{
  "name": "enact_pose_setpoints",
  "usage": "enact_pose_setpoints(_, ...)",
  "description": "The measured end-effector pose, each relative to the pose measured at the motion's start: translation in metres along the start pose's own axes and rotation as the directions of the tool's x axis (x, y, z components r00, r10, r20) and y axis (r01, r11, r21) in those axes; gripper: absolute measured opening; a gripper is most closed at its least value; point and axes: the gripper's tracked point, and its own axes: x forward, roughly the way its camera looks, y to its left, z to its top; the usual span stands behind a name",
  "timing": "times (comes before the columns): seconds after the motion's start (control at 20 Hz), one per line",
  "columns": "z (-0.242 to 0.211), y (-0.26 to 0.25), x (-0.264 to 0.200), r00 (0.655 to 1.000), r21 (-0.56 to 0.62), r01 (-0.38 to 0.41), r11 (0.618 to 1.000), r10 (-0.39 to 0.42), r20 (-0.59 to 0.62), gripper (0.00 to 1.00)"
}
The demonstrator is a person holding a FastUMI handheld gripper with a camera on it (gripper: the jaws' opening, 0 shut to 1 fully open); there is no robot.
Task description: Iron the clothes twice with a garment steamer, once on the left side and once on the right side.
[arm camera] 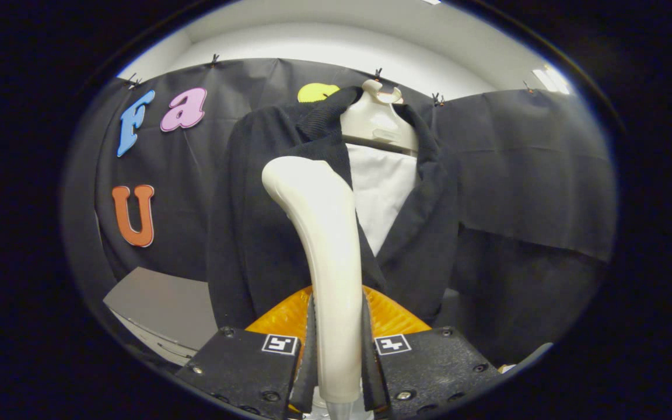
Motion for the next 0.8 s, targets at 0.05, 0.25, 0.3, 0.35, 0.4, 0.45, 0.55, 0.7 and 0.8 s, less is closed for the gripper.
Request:
enact_pose_setpoints(0.05, -0.006, -0.001, -0.002, 1.000, -0.002, 0.001, 1.000, -0.001, -0.007, 0.35)
enact_pose_setpoints(0.25, -0.025, -0.004, -0.002, 1.000, -0.006, 0.006, 1.000, -0.006, -0.025, 0.35)
enact_pose_setpoints(0.3, -0.031, -0.004, -0.004, 1.000, -0.006, 0.007, 1.000, -0.007, -0.030, 0.35)
enact_pose_setpoints(0.35, -0.037, -0.003, -0.005, 0.999, -0.007, 0.008, 1.000, -0.009, -0.037, 0.35)
enact_pose_setpoints(0.4, -0.043, -0.003, -0.005, 0.999, -0.007, 0.009, 1.000, -0.009, -0.044, 0.35)
enact_pose_setpoints(0.45, -0.048, -0.004, -0.005, 0.999, -0.005, 0.009, 1.000, -0.009, -0.050, 0.35)
enact_pose_setpoints(0.55, -0.059, -0.004, -0.005, 0.998, -0.003, 0.009, 1.000, -0.009, -0.062, 0.35)
enact_pose_setpoints(0.7, -0.076, -0.005, -0.009, 0.997, -0.003, 0.006, 1.000, -0.006, -0.081, 0.35)
enact_pose_setpoints(0.8, -0.089, -0.005, -0.011, 0.996, -0.002, 0.003, 1.000, -0.004, -0.093, 0.35)
